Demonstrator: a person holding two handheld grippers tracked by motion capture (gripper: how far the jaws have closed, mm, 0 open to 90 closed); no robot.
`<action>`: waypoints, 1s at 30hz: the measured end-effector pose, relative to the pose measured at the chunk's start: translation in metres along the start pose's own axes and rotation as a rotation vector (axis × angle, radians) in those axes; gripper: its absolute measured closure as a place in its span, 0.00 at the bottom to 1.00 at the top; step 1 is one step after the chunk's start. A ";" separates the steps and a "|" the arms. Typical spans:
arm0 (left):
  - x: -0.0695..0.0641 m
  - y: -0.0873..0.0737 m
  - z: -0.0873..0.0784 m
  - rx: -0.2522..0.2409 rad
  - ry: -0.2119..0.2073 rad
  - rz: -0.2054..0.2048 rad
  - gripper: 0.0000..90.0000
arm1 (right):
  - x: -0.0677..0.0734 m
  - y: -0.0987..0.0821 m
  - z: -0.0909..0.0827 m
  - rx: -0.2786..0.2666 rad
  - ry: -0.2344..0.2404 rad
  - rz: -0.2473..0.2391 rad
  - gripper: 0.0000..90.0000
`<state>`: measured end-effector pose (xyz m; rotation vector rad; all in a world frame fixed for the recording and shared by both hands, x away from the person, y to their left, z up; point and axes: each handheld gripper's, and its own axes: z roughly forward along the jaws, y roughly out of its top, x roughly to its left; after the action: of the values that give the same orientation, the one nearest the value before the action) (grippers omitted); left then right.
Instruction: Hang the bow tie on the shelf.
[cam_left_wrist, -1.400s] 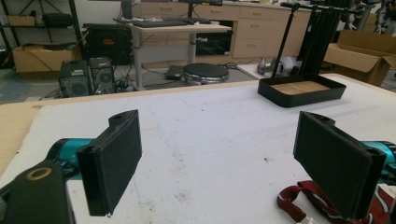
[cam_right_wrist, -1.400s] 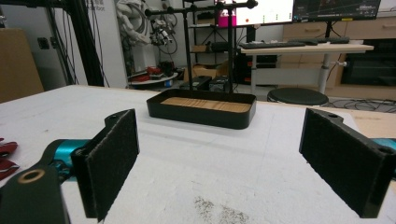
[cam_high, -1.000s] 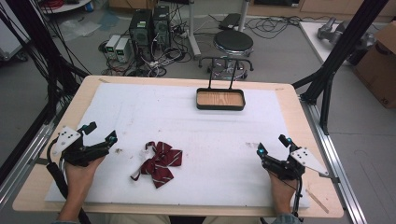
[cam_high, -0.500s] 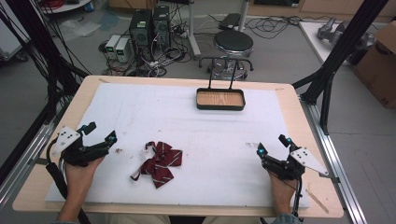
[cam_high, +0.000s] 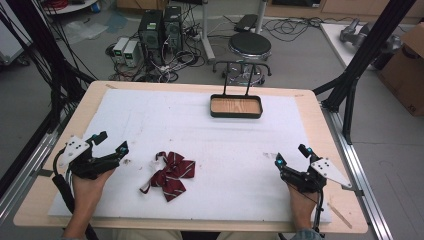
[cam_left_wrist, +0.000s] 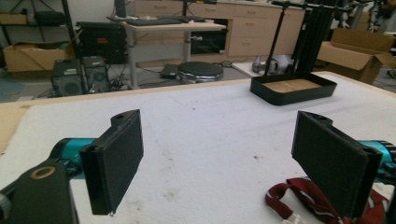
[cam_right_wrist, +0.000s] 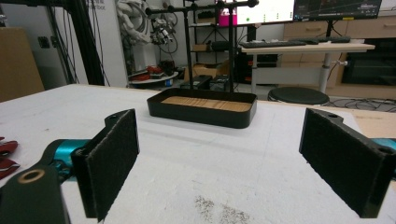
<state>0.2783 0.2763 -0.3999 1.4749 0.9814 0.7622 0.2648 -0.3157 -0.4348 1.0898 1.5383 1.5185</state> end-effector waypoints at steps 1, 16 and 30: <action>-0.004 -0.002 0.002 0.005 -0.020 -0.008 0.19 | 0.000 0.000 0.000 0.000 0.000 0.000 0.12; -0.049 -0.021 0.031 0.143 -0.197 -0.010 0.31 | 0.000 0.000 0.000 0.003 0.001 -0.003 0.12; -0.078 -0.033 0.053 0.306 -0.283 0.009 0.51 | 0.000 0.000 0.000 0.003 -0.002 -0.006 0.12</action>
<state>0.2862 0.1830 -0.4344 1.7958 0.9011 0.4038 0.2652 -0.3154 -0.4349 1.0867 1.5413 1.5110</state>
